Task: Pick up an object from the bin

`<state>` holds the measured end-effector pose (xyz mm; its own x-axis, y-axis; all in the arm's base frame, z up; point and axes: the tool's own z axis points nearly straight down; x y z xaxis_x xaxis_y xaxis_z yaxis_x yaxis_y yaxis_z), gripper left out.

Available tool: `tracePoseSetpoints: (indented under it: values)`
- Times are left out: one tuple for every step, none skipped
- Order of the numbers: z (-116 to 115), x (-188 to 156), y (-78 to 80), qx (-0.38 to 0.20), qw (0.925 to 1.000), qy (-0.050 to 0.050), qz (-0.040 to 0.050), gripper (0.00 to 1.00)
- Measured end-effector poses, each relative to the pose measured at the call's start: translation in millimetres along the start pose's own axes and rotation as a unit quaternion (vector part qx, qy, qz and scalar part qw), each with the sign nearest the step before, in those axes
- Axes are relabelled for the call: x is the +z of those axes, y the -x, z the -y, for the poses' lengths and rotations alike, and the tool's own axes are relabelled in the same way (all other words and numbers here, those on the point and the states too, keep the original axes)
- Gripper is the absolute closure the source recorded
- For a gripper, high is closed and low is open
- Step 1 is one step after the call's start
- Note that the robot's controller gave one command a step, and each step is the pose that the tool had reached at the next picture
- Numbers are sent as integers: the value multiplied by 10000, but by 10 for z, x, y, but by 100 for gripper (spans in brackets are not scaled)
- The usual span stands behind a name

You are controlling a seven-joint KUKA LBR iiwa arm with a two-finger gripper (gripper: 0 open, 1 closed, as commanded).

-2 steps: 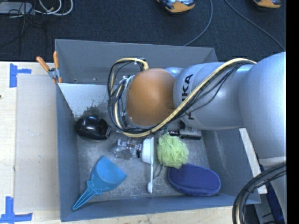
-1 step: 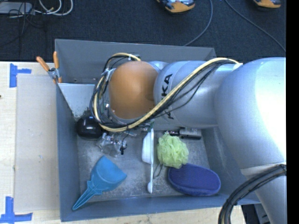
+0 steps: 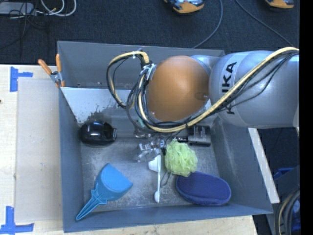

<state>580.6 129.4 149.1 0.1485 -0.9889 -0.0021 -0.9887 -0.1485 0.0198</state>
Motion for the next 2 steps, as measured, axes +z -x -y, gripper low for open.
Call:
tracePoseSetpoints:
  values:
    - [329,831,-39,200,9998,24,17,100]
    - [337,787,-34,201,9998,6,17,0]
